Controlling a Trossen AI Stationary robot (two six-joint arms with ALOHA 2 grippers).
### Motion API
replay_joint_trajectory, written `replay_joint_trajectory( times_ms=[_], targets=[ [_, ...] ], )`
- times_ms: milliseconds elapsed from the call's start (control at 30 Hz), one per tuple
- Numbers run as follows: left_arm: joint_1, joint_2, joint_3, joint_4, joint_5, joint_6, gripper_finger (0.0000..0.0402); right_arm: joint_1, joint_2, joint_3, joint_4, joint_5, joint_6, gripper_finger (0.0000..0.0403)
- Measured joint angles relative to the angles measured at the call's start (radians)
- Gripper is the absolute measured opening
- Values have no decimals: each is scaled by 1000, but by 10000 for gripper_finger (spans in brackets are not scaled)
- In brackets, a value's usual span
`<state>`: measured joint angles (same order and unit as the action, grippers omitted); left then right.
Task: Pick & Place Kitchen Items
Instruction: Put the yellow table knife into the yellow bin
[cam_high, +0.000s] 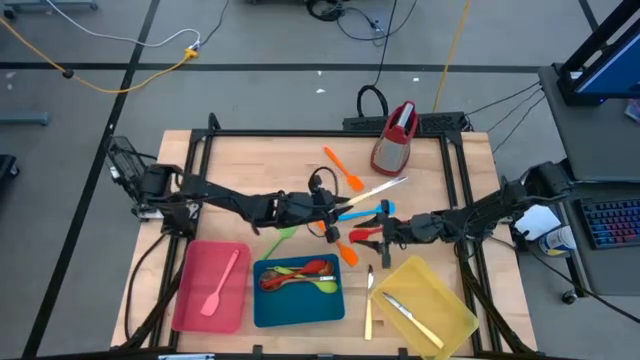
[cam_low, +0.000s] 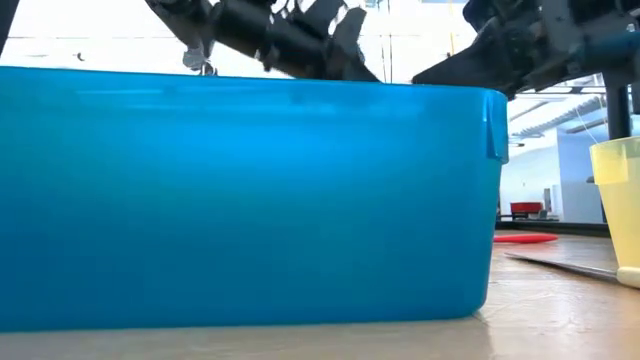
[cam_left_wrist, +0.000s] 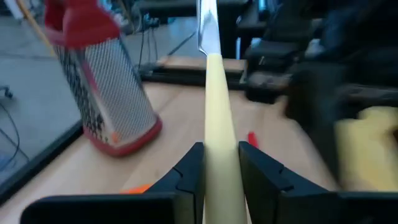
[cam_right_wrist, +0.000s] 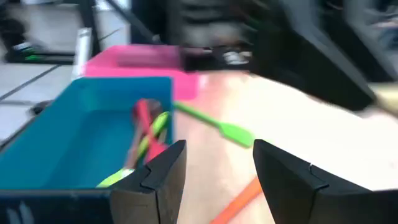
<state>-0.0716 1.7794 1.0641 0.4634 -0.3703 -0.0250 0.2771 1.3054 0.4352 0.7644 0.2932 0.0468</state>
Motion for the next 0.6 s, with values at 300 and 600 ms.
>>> replay_joint_trajectory(
  times_ms=[300, 600],
  targets=[
    [-92, -80, 2, 9, 2, 87, 77, -16, 64, -1, 302, 44, -36, 180],
    [-152, -80, 2, 20, 2, 78, 78, -13, 68, -1, 345, -89, -54, 180]
  ],
)
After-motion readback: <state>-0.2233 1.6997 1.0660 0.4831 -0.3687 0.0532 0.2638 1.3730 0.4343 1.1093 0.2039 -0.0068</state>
